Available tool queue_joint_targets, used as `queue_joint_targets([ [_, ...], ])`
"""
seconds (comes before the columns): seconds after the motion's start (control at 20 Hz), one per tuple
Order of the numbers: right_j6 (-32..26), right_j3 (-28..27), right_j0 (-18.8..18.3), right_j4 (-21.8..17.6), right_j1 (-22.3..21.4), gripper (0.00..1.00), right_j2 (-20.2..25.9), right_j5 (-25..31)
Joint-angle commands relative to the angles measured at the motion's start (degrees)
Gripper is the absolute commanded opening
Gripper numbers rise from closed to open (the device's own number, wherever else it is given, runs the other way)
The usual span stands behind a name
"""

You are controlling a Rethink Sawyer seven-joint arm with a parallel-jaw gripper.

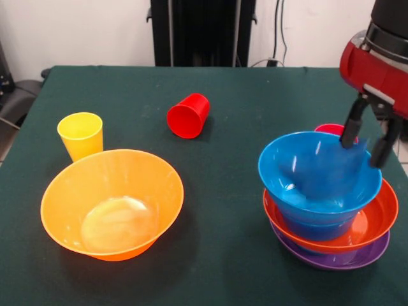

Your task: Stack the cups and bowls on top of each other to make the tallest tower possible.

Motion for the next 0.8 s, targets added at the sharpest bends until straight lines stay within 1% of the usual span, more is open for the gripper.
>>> queue_joint_targets([
  [0.05,8.36,4.9,0.28,-1.16,-0.02,1.0,7.76,-1.44],
  [0.25,9.14,5.17,0.41,-1.11,-0.16,1.0,7.7,-1.48],
  [0.3,9.34,5.24,0.32,-0.94,-0.31,1.0,7.91,-0.72],
  [0.5,8.53,5.41,0.26,-1.29,-0.49,1.0,8.24,-1.59],
  [0.8,8.82,5.72,0.45,-1.33,-0.26,1.0,8.39,-3.55],
])
